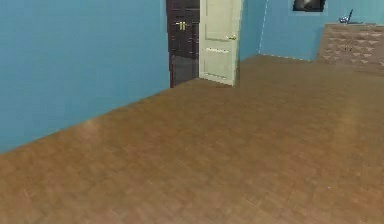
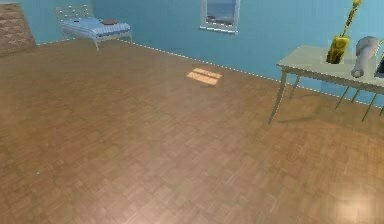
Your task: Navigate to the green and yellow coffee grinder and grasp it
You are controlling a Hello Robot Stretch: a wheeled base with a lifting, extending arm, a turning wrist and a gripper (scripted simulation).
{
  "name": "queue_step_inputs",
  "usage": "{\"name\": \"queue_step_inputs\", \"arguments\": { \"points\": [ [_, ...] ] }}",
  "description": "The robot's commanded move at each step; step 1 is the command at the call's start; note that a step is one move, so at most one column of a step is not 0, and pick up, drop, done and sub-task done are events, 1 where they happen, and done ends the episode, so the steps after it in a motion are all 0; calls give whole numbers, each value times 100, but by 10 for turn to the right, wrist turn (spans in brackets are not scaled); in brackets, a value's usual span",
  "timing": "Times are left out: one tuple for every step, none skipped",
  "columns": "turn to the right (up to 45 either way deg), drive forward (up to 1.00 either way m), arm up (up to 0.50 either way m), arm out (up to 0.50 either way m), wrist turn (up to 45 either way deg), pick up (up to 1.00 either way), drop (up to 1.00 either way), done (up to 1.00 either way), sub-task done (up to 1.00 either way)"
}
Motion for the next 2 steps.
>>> {"name": "queue_step_inputs", "arguments": {
  "points": [
    [30, 0, 0, 0, 0, 0, 0, 0, 0],
    [0, 100, 0, 0, 0, 0, 0, 0, 0]
  ]
}}
